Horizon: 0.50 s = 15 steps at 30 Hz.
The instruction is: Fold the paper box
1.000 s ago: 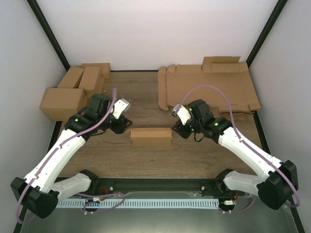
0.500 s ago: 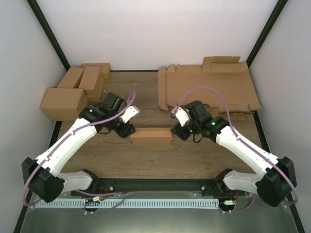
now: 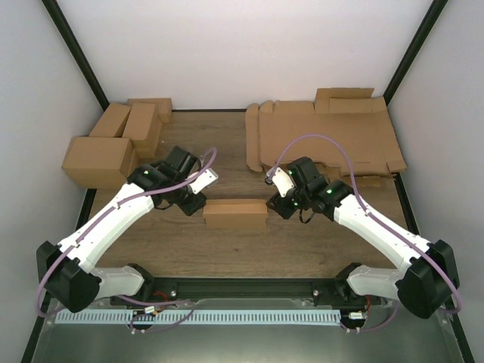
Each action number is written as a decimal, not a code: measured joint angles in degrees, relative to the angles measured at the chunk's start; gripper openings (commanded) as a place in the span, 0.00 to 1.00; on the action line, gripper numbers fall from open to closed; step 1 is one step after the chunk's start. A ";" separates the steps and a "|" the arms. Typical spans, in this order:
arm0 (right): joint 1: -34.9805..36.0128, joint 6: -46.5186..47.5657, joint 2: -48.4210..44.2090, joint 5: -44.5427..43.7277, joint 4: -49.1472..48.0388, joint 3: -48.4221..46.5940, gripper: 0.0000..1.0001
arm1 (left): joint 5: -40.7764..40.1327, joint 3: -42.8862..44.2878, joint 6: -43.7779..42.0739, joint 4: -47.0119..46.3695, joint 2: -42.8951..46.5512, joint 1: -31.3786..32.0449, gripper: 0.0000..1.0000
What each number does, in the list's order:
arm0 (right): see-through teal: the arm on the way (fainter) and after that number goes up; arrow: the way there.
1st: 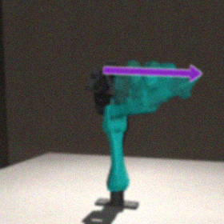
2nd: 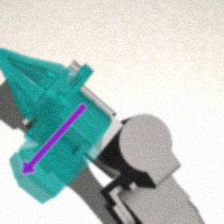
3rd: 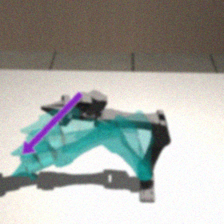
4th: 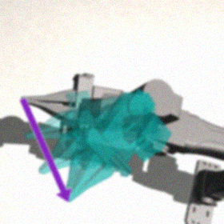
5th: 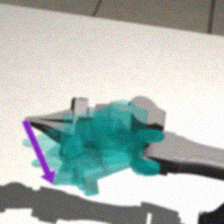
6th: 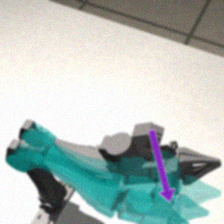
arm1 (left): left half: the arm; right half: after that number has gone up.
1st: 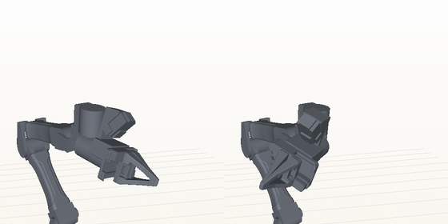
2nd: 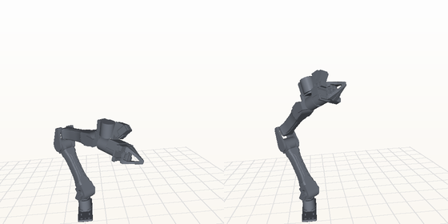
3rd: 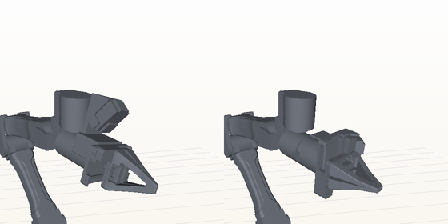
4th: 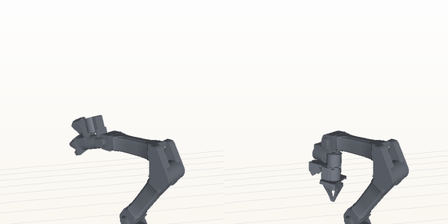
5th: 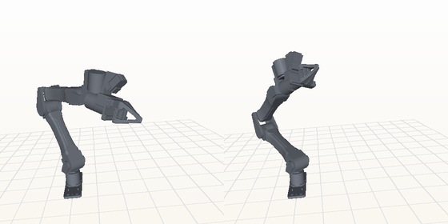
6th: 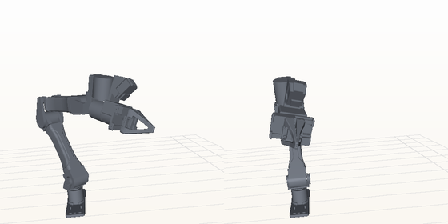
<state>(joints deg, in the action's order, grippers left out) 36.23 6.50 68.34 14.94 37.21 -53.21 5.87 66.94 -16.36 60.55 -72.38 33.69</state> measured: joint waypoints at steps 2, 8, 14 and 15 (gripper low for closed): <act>0.00 -0.15 0.20 0.00 0.02 0.00 0.23 | -0.13 0.00 0.07 -0.26 -0.24 0.04 0.22; 0.33 -1.36 0.79 0.02 0.11 0.00 0.16 | 1.60 0.00 0.46 -1.33 -3.37 0.11 0.04; 0.42 -3.17 1.16 -0.09 0.81 -0.50 0.02 | 1.92 0.15 0.76 -1.55 -3.56 0.35 0.04; 0.42 -3.78 1.16 -0.26 0.92 -0.52 0.01 | 1.86 0.15 0.87 -1.42 -3.54 0.39 0.04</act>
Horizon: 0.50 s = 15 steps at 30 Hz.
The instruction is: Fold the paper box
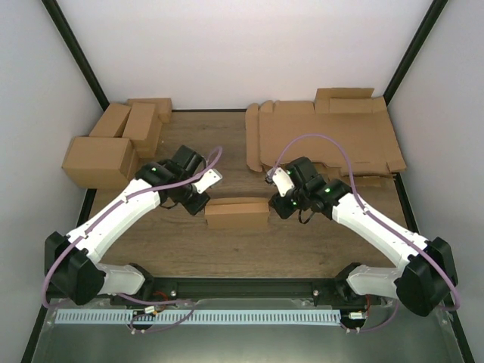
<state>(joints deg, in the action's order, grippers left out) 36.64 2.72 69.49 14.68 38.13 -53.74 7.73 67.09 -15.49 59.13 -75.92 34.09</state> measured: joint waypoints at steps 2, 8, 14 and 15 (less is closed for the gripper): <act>-0.04 -1.27 0.09 -0.74 0.24 -0.11 0.01 | -0.22 0.11 0.48 0.15 0.00 0.09 0.04; 0.00 -7.04 1.31 -2.38 0.37 -1.51 0.01 | -1.73 0.20 6.71 -0.96 -0.02 0.79 0.04; -0.02 -14.99 0.90 -5.42 -0.74 -1.49 0.01 | -4.92 0.17 16.20 -5.49 -0.02 2.03 0.11; -0.02 -16.15 0.81 -5.92 -0.94 -1.44 0.01 | -5.40 -0.02 17.49 -6.38 0.15 2.23 0.15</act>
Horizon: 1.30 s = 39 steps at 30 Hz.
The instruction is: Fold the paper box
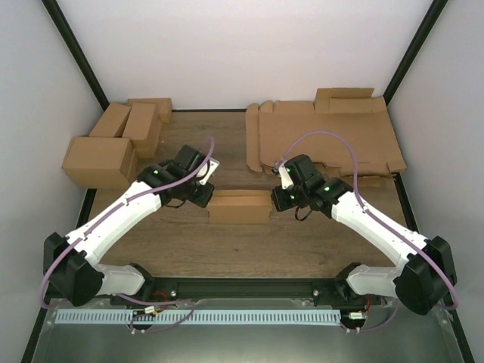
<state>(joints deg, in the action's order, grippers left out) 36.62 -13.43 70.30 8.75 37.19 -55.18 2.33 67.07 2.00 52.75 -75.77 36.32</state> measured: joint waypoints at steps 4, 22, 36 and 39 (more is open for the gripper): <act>0.07 -3.91 -1.01 -0.46 -1.88 2.03 0.01 | -0.50 -2.05 5.14 -4.15 2.84 0.44 0.32; 0.22 -2.73 -2.36 -0.44 -3.56 3.50 0.01 | -3.65 -5.27 5.60 -5.35 4.42 0.70 0.38; 0.22 6.19 -0.96 1.53 -0.76 -0.52 0.02 | -0.42 -5.25 -7.80 -10.38 5.86 -7.19 0.54; 0.22 9.88 -0.90 3.69 0.92 -2.45 0.02 | 3.19 -5.01 -11.28 -12.24 5.53 -8.61 0.54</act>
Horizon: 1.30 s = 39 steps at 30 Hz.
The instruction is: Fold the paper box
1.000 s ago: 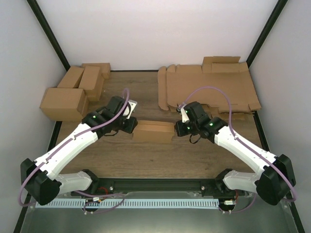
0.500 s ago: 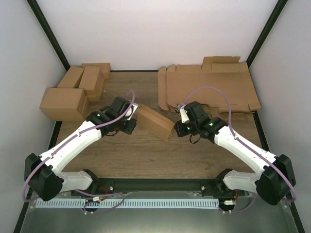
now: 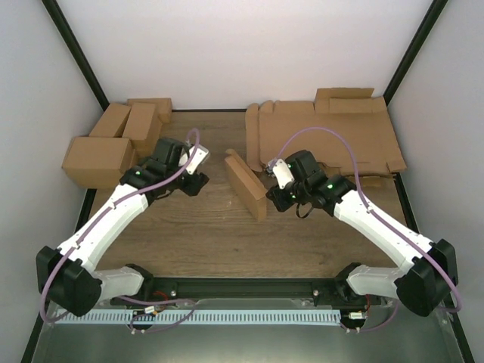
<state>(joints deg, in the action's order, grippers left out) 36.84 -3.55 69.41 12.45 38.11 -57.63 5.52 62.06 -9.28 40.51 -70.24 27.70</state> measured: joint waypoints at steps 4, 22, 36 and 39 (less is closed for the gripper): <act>0.02 4.66 -0.02 3.76 2.21 -2.03 0.02 | 5.29 2.23 -3.10 -1.51 -1.99 -2.91 0.54; 0.07 12.35 0.17 6.88 4.72 -0.24 0.02 | 14.99 3.72 -15.50 0.90 -9.81 -4.94 0.64; 0.07 12.96 0.15 6.88 4.24 0.81 0.02 | 13.88 -0.28 -16.79 -2.32 -7.39 -5.81 0.72; 0.07 12.94 0.15 6.88 4.17 0.81 0.03 | 13.40 -1.09 -17.00 -3.37 -6.45 -6.01 0.83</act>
<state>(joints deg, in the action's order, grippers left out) 36.91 9.39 69.56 19.33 42.28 -56.82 18.92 60.97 -26.28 37.15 -76.69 21.69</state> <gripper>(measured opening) 0.026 0.743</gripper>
